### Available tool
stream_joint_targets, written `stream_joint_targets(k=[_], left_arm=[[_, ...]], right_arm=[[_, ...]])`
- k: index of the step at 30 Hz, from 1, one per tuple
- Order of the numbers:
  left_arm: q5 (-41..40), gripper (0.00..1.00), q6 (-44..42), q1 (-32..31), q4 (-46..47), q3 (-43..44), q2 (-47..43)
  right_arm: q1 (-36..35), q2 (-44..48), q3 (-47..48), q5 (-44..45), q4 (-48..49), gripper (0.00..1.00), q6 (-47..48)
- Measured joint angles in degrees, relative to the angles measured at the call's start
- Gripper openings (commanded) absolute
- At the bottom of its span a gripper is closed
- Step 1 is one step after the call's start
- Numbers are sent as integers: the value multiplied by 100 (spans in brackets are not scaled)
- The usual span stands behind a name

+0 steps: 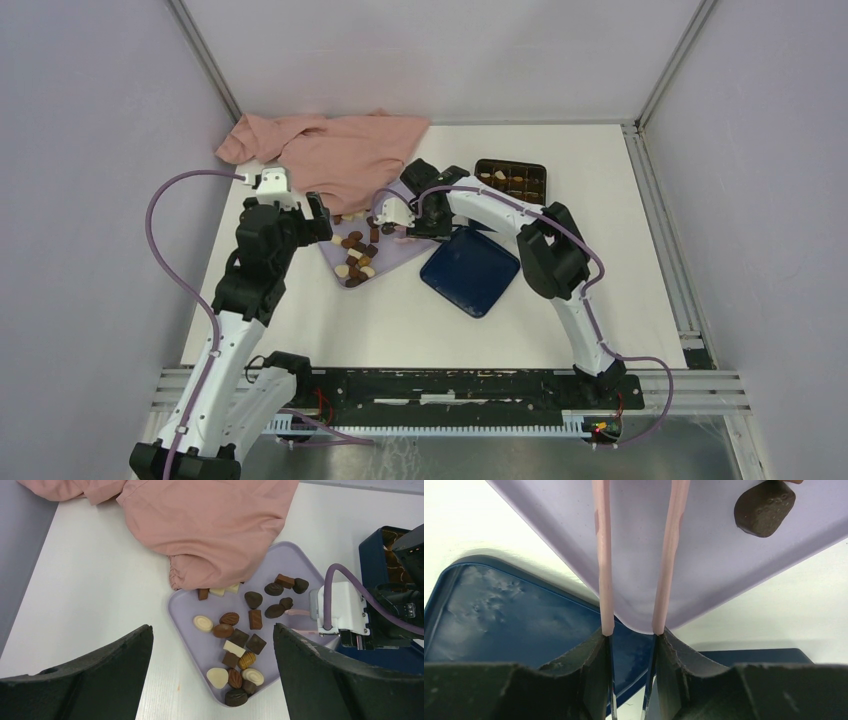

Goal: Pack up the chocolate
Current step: Pick up the fake chocolate from the plate.

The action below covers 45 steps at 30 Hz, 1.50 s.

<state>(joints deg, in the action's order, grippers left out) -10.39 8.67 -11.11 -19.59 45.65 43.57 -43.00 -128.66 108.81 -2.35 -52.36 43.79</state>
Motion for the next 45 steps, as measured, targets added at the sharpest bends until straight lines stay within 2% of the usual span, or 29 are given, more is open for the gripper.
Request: stream_joint_targets(k=[29, 45], left_arm=[[-2, 94, 0, 0, 0, -9, -11], [-2, 94, 0, 0, 0, -9, -13]], right_arm=[[-2, -645, 778, 83, -87, 47, -52], [-87, -822, 973, 59, -44, 45, -245]])
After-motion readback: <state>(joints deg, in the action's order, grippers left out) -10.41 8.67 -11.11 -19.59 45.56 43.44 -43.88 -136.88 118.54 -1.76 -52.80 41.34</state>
